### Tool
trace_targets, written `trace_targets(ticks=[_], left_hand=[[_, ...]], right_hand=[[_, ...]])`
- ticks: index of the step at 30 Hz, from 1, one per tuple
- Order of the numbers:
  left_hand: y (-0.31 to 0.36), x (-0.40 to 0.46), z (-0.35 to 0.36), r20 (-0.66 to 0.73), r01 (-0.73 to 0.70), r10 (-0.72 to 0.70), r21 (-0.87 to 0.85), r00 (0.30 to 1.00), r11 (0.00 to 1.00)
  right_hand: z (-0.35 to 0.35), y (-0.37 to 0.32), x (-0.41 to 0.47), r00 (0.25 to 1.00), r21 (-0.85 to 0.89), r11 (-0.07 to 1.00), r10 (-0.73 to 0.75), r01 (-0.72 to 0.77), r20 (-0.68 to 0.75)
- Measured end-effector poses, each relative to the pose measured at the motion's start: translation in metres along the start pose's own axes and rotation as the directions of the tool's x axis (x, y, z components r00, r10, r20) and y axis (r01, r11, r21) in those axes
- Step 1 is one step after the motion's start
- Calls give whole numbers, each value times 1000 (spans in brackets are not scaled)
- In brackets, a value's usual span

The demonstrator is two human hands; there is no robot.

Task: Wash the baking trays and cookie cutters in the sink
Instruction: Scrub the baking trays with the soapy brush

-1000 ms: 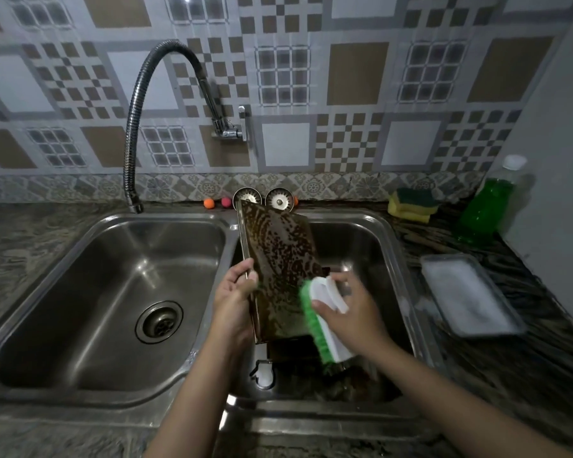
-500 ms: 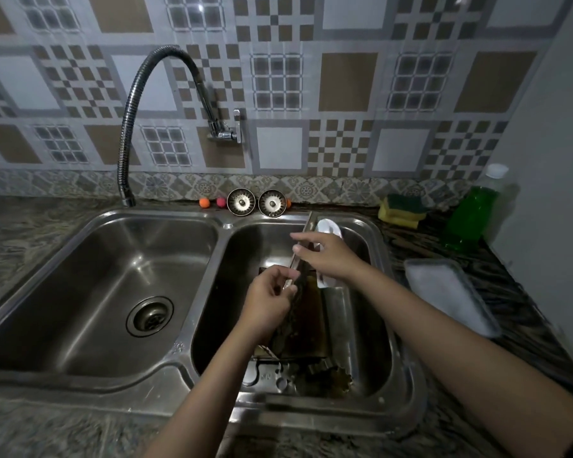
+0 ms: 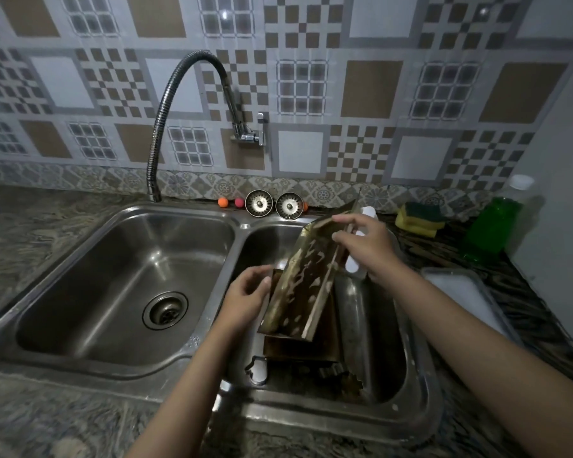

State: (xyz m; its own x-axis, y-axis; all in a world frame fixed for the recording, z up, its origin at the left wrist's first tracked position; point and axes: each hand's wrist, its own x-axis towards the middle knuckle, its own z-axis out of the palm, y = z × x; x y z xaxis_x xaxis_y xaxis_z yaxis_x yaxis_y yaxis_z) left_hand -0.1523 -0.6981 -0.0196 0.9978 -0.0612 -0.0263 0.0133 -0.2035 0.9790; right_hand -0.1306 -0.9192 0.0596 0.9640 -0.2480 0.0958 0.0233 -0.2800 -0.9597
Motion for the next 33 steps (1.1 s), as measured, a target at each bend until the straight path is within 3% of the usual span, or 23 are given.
trace_targets(ticks=[5, 10, 13, 16, 19, 23, 28, 33], left_hand=[[-15, 7, -45, 137, 231, -217, -100, 967, 968], [-25, 10, -91, 78, 256, -244, -284, 967, 924], [-29, 15, -136, -3, 234, -247, -315, 969, 920], [-36, 21, -188, -128, 232, -284, -317, 950, 920], [-48, 31, -236, -256, 249, -321, -277, 912, 928], [-78, 56, -284, -366, 308, -349, -166, 863, 937], [-123, 91, -301, -350, 374, -362, -36, 864, 927], [-160, 117, -299, -297, 461, -445, -19, 845, 887]], right_hand=[[18, -12, -5, 993, 173, 980, 81, -95, 87], [62, -15, -3, 979, 238, 958, 123, -160, 163], [97, -23, -2, 968, 94, 982, 144, -166, 207], [129, -26, 4, 966, -206, 967, 190, -153, 174], [156, -26, 11, 968, -440, 890, 204, -122, 145], [184, -26, 12, 980, -710, 704, 159, -27, 120], [205, -14, 6, 994, -802, 595, 52, 50, 100], [202, 2, -8, 999, -762, 648, 2, 26, 35]])
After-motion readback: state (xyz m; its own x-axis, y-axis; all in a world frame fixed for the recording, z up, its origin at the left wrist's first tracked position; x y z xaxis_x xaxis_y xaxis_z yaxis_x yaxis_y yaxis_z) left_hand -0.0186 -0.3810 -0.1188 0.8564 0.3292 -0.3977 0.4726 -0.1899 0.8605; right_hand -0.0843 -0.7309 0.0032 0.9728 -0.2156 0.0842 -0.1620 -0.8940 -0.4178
